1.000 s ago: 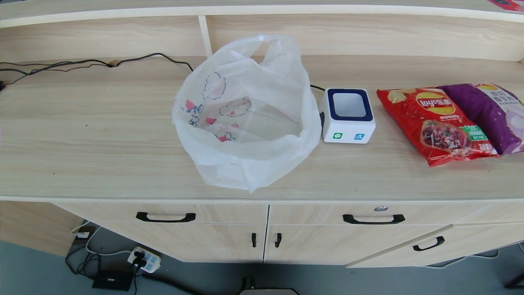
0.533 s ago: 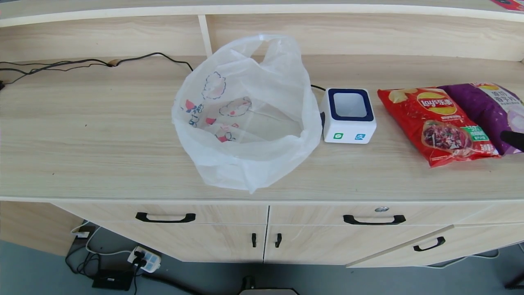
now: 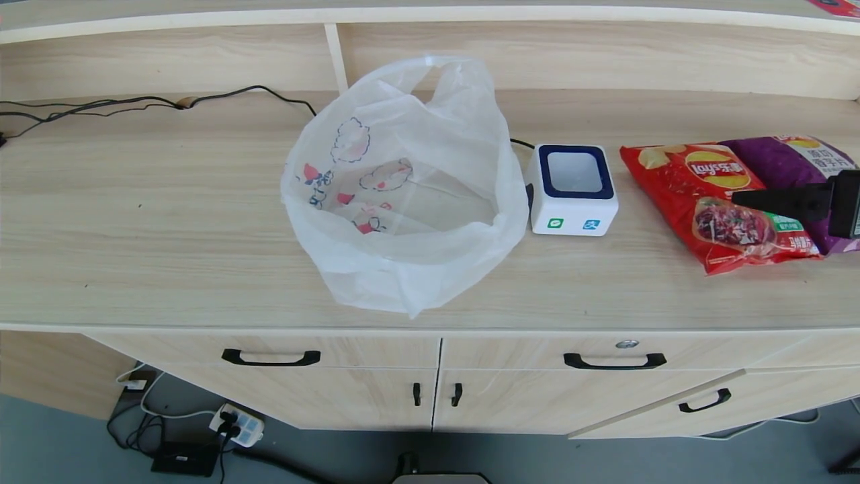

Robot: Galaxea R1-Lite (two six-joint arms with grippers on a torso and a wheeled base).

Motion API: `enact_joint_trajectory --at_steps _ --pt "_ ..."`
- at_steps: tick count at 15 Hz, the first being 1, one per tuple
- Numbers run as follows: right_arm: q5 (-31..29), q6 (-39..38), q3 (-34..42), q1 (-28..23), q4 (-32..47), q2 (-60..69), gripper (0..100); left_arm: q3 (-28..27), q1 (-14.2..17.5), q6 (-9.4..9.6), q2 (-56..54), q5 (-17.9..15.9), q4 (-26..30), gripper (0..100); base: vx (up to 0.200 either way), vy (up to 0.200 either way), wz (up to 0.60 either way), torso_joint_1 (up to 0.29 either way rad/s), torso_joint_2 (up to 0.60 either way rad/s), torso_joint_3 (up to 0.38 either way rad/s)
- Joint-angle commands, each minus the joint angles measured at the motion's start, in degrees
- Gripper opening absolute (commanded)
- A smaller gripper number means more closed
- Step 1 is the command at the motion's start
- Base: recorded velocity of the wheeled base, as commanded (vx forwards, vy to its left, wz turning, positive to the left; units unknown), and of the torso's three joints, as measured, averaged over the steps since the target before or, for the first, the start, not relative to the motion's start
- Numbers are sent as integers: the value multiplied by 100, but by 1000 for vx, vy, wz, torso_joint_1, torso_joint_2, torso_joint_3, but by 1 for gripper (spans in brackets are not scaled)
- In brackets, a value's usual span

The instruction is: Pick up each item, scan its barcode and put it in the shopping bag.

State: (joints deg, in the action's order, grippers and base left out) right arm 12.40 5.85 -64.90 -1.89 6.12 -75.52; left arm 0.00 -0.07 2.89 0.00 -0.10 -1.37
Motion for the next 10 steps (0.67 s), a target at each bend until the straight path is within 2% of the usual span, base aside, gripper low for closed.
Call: enact_joint_trajectory --at_steps 1,6,10 --pt "26 30 -409 -330 21 -490 100 0 -1 1 9 1 -4 100 0 0 0 0 0 0" --pt "158 144 -646 -628 38 -868 100 0 -1 1 9 1 -13 100 0 0 0 0 0 0" --pt "571 267 -708 -716 -208 -1307 100 0 -1 -43 9 1 -13 100 0 0 0 0 0 0"
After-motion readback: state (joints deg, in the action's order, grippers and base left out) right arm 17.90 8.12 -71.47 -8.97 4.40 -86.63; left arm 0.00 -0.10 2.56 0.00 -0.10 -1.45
